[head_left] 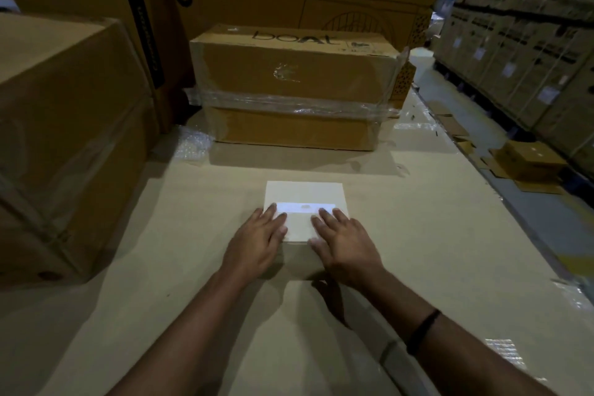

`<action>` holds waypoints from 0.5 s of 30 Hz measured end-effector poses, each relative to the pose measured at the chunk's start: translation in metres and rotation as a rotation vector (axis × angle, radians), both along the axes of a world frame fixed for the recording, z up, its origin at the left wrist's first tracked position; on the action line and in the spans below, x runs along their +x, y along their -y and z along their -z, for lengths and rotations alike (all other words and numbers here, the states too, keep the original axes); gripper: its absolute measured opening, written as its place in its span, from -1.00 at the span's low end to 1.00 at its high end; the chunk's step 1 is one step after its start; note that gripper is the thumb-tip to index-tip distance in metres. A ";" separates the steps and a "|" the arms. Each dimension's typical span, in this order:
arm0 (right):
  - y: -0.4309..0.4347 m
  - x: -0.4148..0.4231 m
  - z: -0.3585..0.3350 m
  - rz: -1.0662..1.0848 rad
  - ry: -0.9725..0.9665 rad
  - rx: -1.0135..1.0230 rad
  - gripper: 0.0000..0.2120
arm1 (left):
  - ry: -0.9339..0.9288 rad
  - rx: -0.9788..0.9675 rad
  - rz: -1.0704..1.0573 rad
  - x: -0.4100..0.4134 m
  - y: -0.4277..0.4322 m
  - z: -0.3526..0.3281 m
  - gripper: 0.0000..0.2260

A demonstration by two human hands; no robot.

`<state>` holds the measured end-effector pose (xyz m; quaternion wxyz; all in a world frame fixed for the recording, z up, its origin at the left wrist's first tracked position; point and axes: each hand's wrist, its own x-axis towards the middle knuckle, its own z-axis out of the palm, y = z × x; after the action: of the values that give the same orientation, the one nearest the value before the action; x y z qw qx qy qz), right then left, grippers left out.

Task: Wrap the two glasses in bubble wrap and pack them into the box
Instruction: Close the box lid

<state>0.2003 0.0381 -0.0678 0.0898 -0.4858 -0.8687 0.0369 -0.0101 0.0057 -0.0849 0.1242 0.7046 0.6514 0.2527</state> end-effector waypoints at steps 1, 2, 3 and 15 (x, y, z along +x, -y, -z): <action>0.006 0.001 0.010 -0.006 -0.024 0.041 -0.36 | 0.035 -0.002 0.009 0.000 0.005 0.008 -0.37; 0.008 0.002 0.018 -0.005 -0.054 0.069 -0.42 | 0.073 0.002 0.008 0.001 0.006 0.012 -0.40; 0.007 0.001 0.023 0.014 -0.083 0.084 -0.46 | 0.102 0.009 0.004 0.002 0.005 0.012 -0.44; 0.007 0.016 0.039 0.218 -0.620 -0.196 -0.32 | 0.385 0.141 -0.155 -0.006 0.019 0.028 -0.46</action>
<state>0.2160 0.0312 -0.1068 0.3058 -0.5478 -0.7354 0.2561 -0.0162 -0.0132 -0.1131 0.1768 0.5983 0.6485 0.4361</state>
